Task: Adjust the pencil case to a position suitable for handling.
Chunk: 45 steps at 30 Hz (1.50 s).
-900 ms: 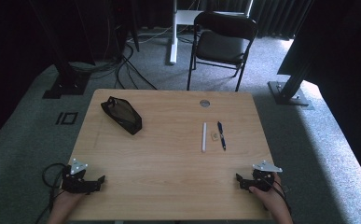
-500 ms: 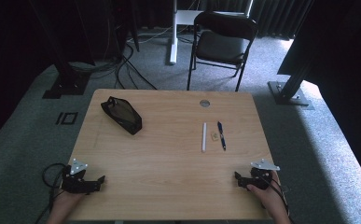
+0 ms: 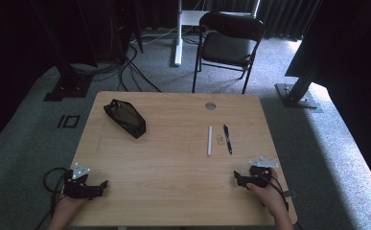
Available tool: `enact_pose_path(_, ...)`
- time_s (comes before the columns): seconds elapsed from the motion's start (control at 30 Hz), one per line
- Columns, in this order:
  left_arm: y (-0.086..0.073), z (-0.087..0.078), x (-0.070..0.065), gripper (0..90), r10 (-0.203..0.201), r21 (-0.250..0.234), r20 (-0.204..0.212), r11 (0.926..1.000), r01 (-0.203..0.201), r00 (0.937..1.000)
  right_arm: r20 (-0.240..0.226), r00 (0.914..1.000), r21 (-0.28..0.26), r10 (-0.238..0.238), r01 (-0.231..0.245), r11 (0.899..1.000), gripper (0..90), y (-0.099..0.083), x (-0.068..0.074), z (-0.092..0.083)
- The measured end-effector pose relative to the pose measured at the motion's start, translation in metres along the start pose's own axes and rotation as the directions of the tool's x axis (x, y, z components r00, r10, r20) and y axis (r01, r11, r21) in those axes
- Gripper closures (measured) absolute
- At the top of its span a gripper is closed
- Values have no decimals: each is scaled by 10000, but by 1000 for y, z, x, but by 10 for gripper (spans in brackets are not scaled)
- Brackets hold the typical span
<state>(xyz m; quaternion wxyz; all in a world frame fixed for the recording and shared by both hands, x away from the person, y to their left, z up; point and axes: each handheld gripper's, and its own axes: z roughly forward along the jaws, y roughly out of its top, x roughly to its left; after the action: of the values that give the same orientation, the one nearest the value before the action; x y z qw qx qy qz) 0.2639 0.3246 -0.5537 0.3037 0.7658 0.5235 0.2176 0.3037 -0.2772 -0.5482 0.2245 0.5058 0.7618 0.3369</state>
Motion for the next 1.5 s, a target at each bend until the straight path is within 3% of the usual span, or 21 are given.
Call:
enact_pose_path(0.87,0,0,0,4,2,-8,9,10000,-2,10000,-797,9958,-784,-443,381,9962,112,60,42,20)
enact_pose_path(1.5,0,0,0,4,3,-9,3,10000,-3,10000,-1749,9791,-1380,-1037,799,9872,138,102,96,46)
